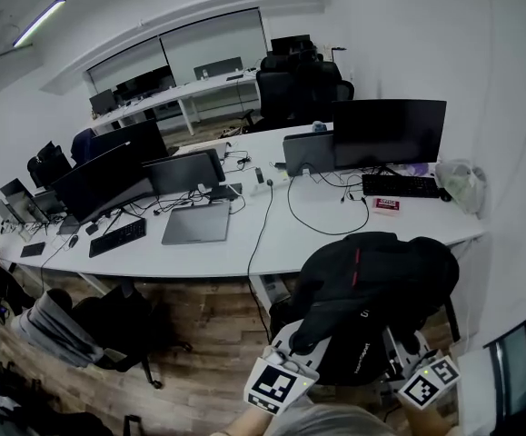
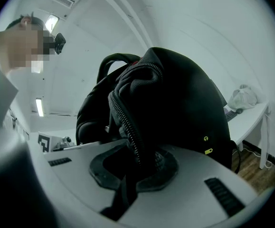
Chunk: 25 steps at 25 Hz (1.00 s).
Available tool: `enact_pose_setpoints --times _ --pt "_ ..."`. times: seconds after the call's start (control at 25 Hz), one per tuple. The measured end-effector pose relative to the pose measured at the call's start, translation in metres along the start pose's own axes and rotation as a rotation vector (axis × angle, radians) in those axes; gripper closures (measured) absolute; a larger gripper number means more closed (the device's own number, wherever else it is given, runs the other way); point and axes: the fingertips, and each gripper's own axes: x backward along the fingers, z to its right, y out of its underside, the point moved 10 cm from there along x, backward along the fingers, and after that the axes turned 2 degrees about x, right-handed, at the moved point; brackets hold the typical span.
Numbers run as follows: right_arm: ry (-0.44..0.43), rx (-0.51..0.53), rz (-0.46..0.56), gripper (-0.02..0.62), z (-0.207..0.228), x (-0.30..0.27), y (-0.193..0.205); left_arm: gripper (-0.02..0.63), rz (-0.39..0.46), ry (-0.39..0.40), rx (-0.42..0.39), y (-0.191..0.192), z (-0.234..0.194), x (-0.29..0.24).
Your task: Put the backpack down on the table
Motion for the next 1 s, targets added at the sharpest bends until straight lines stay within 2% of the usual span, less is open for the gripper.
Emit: enact_pose_setpoints --times 0.48,0.8,1.0 --pt "0.051 0.014 -0.003 0.568 0.005 -0.107 0.003 0.586 0.016 0.05 0.022 0.004 -0.113 -0.028" --pt "0.054 0.013 -0.006 0.568 0.002 -0.174 0.011 0.586 0.017 0.049 0.037 0.005 -0.18 -0.032" --pt "0.039 -0.003 -0.017 0.568 -0.001 -0.204 0.015 0.586 0.028 0.041 0.004 0.008 -0.209 -0.032"
